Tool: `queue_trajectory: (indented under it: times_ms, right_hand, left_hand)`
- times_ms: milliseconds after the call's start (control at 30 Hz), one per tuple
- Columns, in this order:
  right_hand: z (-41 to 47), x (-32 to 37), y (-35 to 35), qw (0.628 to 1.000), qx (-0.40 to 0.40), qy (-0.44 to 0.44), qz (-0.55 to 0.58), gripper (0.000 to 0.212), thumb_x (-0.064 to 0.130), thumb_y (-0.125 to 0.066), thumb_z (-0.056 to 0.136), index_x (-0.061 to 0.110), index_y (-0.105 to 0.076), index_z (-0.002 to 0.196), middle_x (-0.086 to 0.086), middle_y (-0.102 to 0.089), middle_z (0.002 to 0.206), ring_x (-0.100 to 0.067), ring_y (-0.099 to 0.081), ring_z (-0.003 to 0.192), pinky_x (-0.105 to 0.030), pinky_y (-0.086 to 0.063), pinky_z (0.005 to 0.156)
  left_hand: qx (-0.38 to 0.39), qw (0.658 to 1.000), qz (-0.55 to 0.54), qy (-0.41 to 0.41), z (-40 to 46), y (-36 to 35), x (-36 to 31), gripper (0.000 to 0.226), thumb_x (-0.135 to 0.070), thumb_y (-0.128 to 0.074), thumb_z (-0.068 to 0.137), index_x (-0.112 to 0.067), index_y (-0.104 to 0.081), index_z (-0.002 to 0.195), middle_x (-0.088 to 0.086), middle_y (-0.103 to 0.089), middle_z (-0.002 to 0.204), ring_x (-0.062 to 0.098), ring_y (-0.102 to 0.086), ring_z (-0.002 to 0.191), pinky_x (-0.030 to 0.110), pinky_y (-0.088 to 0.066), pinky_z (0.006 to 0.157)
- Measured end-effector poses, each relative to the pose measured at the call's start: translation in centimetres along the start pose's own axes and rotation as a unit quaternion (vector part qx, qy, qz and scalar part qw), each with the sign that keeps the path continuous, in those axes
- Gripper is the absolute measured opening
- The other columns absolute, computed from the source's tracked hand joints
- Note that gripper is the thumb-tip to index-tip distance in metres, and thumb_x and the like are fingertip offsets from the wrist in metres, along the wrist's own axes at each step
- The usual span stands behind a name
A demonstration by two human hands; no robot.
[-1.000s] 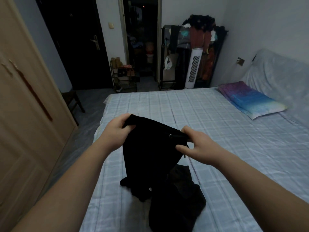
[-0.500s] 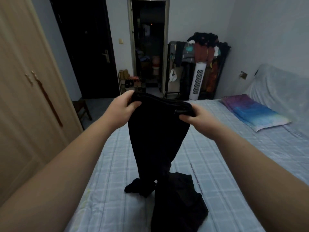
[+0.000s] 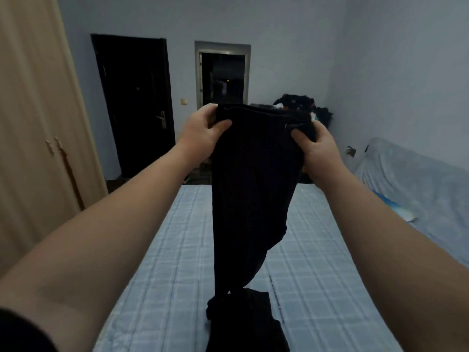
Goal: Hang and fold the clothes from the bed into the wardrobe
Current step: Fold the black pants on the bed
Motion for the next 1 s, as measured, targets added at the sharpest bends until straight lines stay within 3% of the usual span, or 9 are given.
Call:
queue_trajectory:
  times_ms: [100,300,367,467,600,833,1000]
  right_hand:
    - [0.4,2.1,4.6,0.999,0.032,-0.001,0.041,0.036,0.029,-0.070,0.090,0.018,-0.060,0.123,-0.012,-0.068,0.122,-0.030,-0.066,0.113,-0.055,-0.051,0.099]
    - [0.0,8.0,15.1,0.977,0.199,-0.013,0.082,0.051,-0.003,-0.054,0.088,0.009,-0.045,0.136,-0.017,-0.060,0.126,-0.032,-0.061,0.116,-0.045,-0.050,0.100]
    - [0.1,9.6,18.3,0.975,0.214,-0.003,0.051,0.052,-0.006,-0.052,0.088,0.009,-0.044,0.137,-0.016,-0.060,0.125,-0.031,-0.062,0.113,-0.046,-0.052,0.097]
    - [0.0,11.2,22.2,0.989,0.142,0.032,-0.020,0.044,0.004,-0.058,0.093,0.010,-0.049,0.135,-0.013,-0.063,0.124,-0.029,-0.066,0.112,-0.051,-0.055,0.093]
    - [-0.7,12.7,26.5,0.993,0.035,0.107,-0.043,0.038,0.014,-0.066,0.092,0.005,-0.060,0.128,-0.011,-0.070,0.117,-0.025,-0.068,0.108,-0.042,-0.055,0.095]
    - [-3.3,15.2,30.9,0.990,0.010,0.126,-0.062,0.034,0.010,-0.064,0.094,0.001,-0.061,0.126,-0.015,-0.070,0.117,-0.027,-0.068,0.107,-0.038,-0.057,0.093]
    - [-5.9,15.0,33.2,0.992,-0.009,0.095,-0.082,0.022,0.011,-0.064,0.094,0.014,-0.065,0.115,-0.004,-0.073,0.107,-0.019,-0.071,0.101,-0.030,-0.057,0.085]
  left_hand:
    - [-0.025,0.999,-0.039,-0.006,0.2,-3.8,-4.0,0.023,-0.012,-0.062,0.096,-0.012,-0.064,0.119,0.001,-0.071,0.112,0.011,-0.068,0.104,0.035,-0.056,0.095]
    - [-0.080,0.994,-0.045,-0.052,-0.8,-10.3,-11.9,0.025,-0.011,-0.062,0.096,-0.008,-0.062,0.122,0.001,-0.070,0.114,0.009,-0.067,0.105,0.025,-0.055,0.090]
    - [-0.087,0.993,-0.042,-0.065,-1.1,-12.3,-14.2,0.024,-0.009,-0.061,0.096,-0.009,-0.062,0.120,0.000,-0.069,0.112,0.008,-0.068,0.104,0.023,-0.054,0.088]
    - [-0.091,0.993,-0.036,-0.070,-1.3,-15.5,-17.3,0.024,-0.009,-0.060,0.097,-0.008,-0.061,0.121,0.001,-0.069,0.113,0.006,-0.067,0.103,0.020,-0.054,0.086]
    - [-0.092,0.993,-0.018,-0.078,-1.4,-19.1,-20.9,0.026,-0.010,-0.060,0.097,-0.005,-0.061,0.123,0.000,-0.069,0.113,0.005,-0.067,0.102,0.019,-0.054,0.084]
    - [-0.059,0.994,0.006,-0.089,-1.5,-21.7,-23.5,0.022,-0.013,-0.060,0.098,-0.010,-0.062,0.120,-0.005,-0.069,0.108,0.001,-0.067,0.098,0.018,-0.053,0.087]
    - [-0.004,0.996,-0.023,-0.087,-3.0,-23.8,-22.6,0.022,-0.012,-0.061,0.097,-0.008,-0.063,0.119,0.000,-0.071,0.109,0.006,-0.069,0.100,0.019,-0.053,0.085]
Point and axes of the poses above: each hand's wrist, its own z-axis towards the middle knuckle, its own y-axis out of the back of the hand, x = y × z, the point moved 1 cm from there along z, towards the middle knuckle
